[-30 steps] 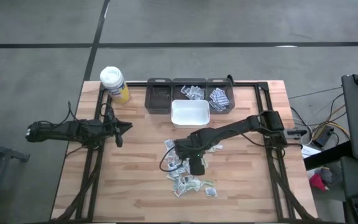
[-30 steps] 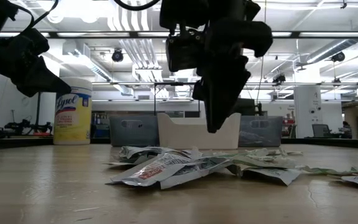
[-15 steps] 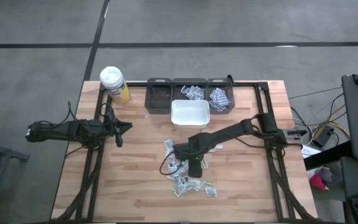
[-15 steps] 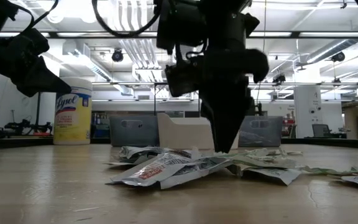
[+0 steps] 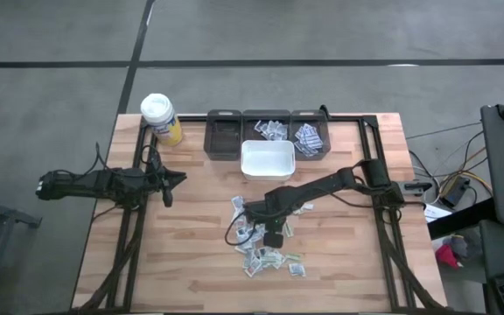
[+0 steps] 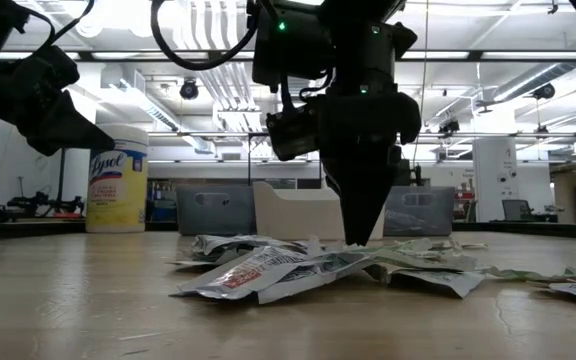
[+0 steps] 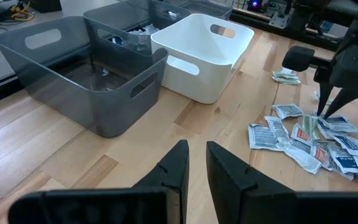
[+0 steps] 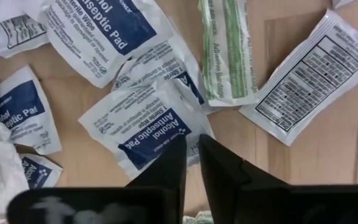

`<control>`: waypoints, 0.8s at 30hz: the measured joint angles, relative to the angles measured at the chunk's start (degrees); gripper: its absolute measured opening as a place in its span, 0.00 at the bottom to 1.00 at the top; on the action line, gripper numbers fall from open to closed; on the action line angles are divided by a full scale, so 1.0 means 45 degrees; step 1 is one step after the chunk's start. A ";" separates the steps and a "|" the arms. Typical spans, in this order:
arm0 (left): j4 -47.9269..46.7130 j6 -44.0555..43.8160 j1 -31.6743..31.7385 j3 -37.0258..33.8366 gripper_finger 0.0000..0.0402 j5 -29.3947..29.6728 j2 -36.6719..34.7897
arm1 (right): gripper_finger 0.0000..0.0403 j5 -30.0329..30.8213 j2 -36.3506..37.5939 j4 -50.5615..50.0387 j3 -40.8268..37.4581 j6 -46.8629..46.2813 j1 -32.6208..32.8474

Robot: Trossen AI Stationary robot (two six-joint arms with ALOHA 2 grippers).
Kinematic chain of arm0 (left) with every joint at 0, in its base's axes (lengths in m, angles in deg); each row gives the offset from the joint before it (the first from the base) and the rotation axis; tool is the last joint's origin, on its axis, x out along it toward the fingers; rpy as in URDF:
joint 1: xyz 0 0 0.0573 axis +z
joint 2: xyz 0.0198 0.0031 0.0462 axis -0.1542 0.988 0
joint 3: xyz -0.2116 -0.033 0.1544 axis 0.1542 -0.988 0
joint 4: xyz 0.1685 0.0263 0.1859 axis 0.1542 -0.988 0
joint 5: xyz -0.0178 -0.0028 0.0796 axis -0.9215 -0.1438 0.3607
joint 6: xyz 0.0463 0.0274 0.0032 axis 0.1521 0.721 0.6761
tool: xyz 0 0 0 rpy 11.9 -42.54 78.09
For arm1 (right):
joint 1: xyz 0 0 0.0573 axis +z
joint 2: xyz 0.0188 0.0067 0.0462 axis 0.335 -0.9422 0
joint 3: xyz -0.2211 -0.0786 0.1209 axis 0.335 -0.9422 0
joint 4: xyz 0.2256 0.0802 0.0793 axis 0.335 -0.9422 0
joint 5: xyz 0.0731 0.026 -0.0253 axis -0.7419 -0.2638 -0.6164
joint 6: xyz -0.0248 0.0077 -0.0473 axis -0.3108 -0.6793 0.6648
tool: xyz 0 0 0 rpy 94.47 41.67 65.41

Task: Pick & Place First Aid Supplies
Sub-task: Put the alcohol pad into the middle black bin

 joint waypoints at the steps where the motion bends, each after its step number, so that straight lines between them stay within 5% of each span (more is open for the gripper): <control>1: -0.0003 0.0002 -0.0003 0.0000 0.13 0.0000 0.0000 | 0.08 0.0000 0.0016 -0.0006 0.0004 0.0025 0.0000; 24: 0.0000 0.0000 -0.0004 0.0000 0.13 0.0000 0.0000 | 0.02 -0.0049 0.0421 -0.1641 0.0070 0.0037 -0.0186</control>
